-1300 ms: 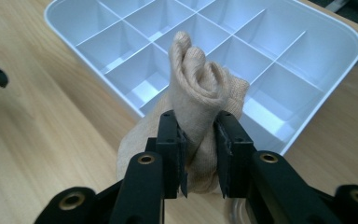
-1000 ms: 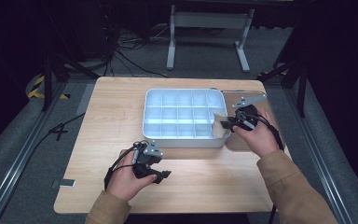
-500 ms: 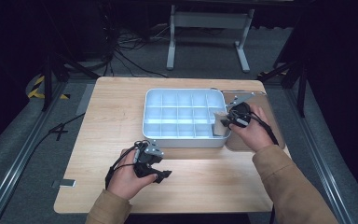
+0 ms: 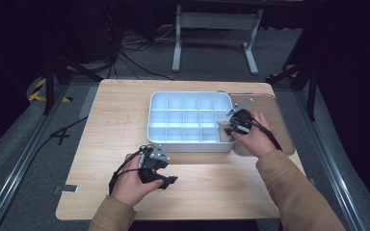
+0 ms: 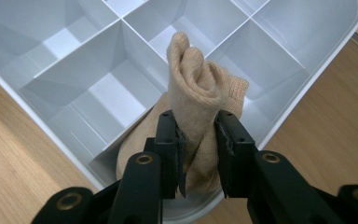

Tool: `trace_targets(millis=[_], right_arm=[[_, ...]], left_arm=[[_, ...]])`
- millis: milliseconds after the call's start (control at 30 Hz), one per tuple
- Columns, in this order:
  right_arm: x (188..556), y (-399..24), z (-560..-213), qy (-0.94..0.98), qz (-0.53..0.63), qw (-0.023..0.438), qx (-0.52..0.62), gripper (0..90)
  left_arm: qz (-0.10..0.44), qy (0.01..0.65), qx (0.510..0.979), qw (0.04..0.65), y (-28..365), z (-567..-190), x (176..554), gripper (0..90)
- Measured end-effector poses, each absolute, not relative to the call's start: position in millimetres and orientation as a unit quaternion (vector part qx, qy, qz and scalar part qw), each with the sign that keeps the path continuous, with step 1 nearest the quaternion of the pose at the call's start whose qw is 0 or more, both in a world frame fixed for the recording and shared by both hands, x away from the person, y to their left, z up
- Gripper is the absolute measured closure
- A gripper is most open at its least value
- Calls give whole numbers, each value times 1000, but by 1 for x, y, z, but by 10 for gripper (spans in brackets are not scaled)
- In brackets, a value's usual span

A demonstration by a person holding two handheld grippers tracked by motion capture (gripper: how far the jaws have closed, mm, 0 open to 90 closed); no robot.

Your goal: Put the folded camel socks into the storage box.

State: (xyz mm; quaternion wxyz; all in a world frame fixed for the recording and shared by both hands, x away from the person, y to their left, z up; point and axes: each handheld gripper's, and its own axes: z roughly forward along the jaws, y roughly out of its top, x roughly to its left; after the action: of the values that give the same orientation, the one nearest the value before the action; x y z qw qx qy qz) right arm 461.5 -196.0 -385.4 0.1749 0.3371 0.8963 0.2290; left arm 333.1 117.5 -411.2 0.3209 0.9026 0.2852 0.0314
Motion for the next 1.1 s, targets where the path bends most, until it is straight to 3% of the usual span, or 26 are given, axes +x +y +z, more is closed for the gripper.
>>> trace_targets(millis=[1100], right_arm=[[478,-178,-418,908,143,103,381,723]], left_arm=[[30,277,908,313,115,-414,333,379]])
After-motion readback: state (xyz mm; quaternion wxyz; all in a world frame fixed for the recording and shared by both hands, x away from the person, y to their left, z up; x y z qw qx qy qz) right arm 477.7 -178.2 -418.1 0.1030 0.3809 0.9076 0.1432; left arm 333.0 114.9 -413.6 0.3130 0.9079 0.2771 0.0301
